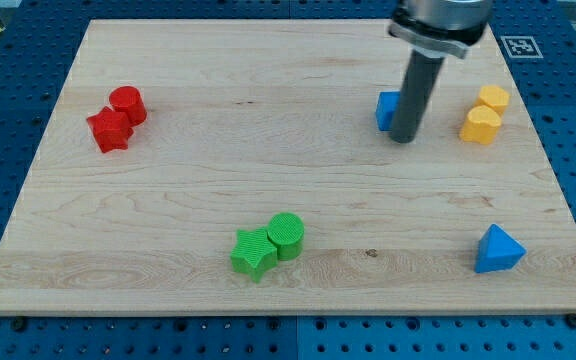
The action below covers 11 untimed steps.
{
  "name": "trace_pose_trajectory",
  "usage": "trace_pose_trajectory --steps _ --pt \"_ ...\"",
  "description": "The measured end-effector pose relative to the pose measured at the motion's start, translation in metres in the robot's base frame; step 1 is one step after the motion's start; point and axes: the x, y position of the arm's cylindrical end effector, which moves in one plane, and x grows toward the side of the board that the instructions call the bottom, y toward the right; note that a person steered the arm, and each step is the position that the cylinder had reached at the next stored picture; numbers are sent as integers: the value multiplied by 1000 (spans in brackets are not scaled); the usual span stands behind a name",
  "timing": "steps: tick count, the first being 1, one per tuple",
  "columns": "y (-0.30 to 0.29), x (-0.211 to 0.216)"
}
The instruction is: Slide the blue cube towards the top right corner of the board
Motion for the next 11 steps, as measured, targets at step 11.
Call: trace_pose_trajectory --steps 11 --pt "67 -105"
